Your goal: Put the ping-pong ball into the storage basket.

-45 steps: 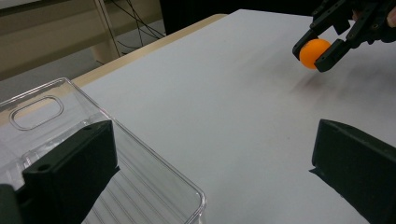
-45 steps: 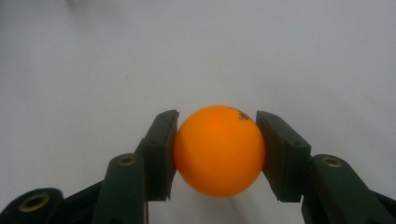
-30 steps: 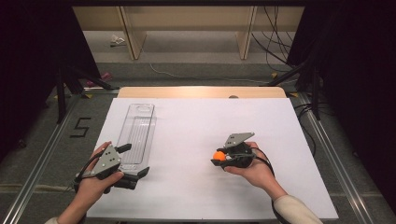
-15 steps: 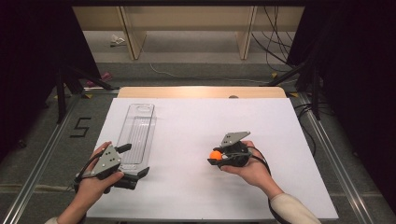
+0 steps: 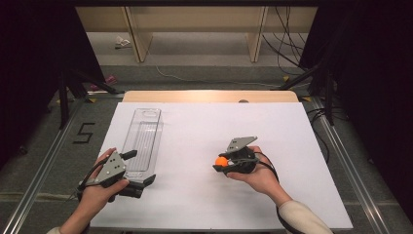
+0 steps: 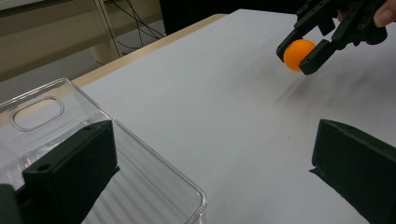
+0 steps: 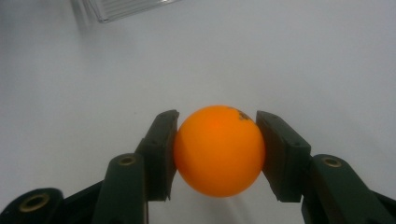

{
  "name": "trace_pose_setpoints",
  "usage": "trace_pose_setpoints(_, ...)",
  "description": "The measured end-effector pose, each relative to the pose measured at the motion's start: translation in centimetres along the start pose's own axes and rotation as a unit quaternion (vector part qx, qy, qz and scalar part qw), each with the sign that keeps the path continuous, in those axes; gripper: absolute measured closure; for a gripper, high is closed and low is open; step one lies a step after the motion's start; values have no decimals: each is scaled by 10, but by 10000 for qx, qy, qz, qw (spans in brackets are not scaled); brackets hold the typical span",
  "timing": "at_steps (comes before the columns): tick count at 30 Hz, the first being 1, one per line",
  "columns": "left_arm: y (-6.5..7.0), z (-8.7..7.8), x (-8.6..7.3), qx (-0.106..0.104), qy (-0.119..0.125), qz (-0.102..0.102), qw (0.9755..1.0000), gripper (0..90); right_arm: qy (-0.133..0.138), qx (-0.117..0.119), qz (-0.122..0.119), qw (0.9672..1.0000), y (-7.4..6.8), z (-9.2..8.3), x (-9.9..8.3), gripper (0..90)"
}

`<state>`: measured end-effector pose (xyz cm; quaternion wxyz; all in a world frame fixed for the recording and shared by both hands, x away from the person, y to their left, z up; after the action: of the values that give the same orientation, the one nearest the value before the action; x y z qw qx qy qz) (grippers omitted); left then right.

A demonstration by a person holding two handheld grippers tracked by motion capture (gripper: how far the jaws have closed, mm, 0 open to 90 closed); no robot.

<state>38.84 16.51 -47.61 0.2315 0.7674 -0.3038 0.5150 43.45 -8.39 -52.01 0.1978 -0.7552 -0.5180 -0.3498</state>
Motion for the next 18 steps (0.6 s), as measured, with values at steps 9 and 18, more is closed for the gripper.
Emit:
trace_pose_setpoints(9, 0, 0, 0, -4, 1, 5, 10000, 0, 28, -13, -6, 10000, -1, 2, 3, 513)
trace_pose_setpoints(18, 0, 0, 0, -6, 0, 7, 10000, 0, 46, 2, -11, 10000, -1, 5, 6, 513)
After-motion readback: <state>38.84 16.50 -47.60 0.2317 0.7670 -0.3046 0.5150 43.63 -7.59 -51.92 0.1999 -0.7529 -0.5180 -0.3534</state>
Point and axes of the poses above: each handheld gripper's, and its own axes: z roughly forward along the jaws, x roughly out of its top, y roughly to its right, the point moved 10 cm from there along z, roughly forward along the jaws, and after that the axes turned 7 degrees about -z, right-handed, at the moved point
